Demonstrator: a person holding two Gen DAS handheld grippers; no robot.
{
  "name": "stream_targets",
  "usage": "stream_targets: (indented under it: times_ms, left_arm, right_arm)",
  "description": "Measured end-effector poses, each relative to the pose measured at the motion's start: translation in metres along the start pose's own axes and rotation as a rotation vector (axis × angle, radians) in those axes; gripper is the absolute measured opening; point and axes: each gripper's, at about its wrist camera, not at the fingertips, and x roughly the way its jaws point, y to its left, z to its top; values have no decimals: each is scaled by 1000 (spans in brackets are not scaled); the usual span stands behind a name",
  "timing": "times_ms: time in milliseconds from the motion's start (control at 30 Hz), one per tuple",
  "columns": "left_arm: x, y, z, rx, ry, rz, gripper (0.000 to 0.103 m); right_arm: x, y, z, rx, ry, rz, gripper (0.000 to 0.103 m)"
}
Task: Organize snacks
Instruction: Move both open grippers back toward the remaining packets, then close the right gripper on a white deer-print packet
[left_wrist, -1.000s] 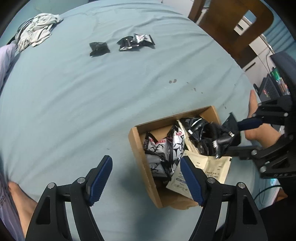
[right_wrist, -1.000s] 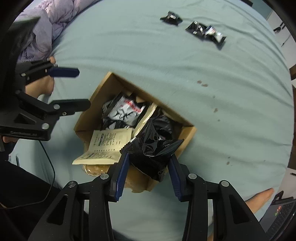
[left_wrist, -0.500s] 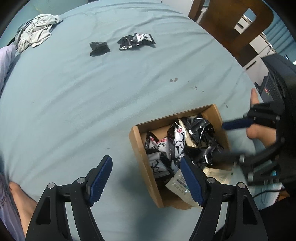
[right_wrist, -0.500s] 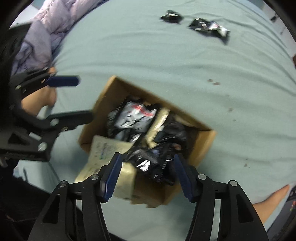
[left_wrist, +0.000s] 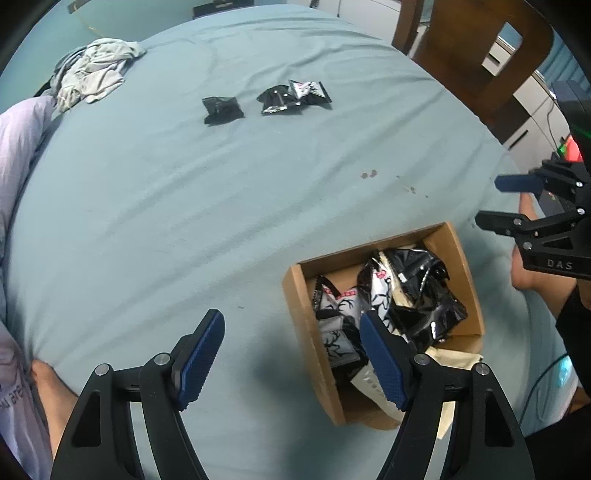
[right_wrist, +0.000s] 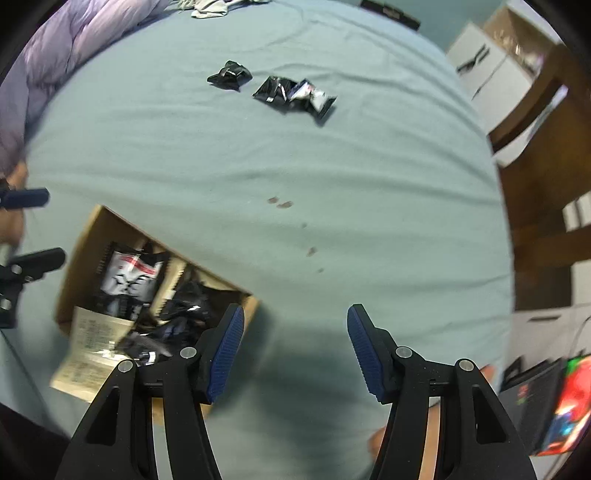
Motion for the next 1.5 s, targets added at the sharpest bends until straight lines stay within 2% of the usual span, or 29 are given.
stream_targets:
  times_ms: [333, 400, 567, 700, 833, 1000, 1100, 1167, 1300, 1433, 1500]
  left_arm:
    - [-2, -4, -1, 4, -16, 35, 76]
    - [-2, -5, -2, -1, -25, 52, 76]
    - [-3, -12, -2, 21, -66, 124, 76]
    - [0, -16, 6, 35, -70, 137, 77]
    - [2, -18, 18, 35, -65, 143, 77]
    - [7, -13, 32, 8, -40, 109, 77]
    - [12, -7, 42, -6, -34, 97, 77]
    - [17, -1, 48, -9, -35, 100, 77]
    - [28, 16, 63, -28, -38, 115, 77]
    - [39, 37, 71, -90, -41, 97, 77]
    - [44, 45, 73, -116, -45, 120, 77]
  right_arm:
    - [5, 0, 6, -38, 15, 7, 57]
    - [4, -3, 9, -13, 12, 15, 57]
    - [-1, -13, 22, 53, -9, 99, 57]
    - [-1, -19, 41, 59, -52, 81, 57]
    - [8, -33, 65, 176, -53, 164, 57]
    - [41, -78, 117, 404, -13, 324, 57]
    - [69, -88, 143, 454, 59, 376, 57]
    - [89, -95, 166, 465, 65, 362, 57]
    - [119, -103, 199, 463, 46, 278, 57]
    - [153, -104, 215, 496, 55, 317, 57]
    - [163, -103, 219, 495, 49, 312, 57]
